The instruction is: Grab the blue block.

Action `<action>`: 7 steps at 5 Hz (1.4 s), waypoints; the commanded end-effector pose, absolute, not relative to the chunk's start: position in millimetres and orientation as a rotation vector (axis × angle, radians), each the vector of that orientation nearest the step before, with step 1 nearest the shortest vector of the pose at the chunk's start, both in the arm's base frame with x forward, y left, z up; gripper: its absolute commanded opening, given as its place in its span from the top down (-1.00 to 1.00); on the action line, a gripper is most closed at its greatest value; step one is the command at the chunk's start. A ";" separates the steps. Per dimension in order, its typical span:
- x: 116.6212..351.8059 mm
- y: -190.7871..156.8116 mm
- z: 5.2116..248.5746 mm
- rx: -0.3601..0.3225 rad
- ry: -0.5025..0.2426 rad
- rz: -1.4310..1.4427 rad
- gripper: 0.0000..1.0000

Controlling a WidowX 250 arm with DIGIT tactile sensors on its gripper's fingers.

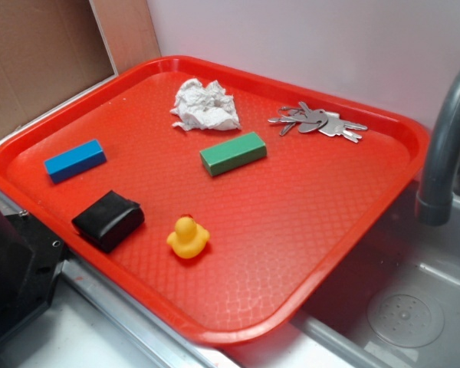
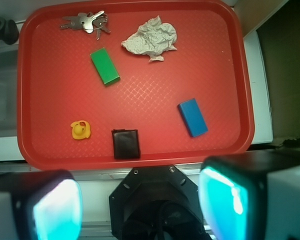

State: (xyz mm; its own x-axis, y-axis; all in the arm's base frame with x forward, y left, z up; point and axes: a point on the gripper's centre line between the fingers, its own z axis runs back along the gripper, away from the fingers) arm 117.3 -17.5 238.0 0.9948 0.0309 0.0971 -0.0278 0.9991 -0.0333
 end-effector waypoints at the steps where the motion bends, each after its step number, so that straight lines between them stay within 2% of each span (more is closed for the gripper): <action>1: 117.3 -17.5 238.0 -0.032 -0.098 0.029 -1.00; 2: 115.7 23.8 192.2 -0.018 -0.053 0.055 -1.00; 3: 115.7 47.8 164.4 0.001 -0.066 -0.001 -1.00; 4: 120.8 67.5 133.6 0.032 -0.029 -0.047 -1.00; 5: 128.6 80.1 109.9 0.015 -0.029 -0.110 -1.00; 6: 139.7 90.9 92.4 0.034 -0.078 -0.151 -1.00; 7: 148.6 89.9 77.7 0.066 -0.073 -0.187 -1.00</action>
State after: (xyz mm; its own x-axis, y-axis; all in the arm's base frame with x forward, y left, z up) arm 142.9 88.0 71.5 0.9818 -0.1831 0.0511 0.1803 0.9820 0.0556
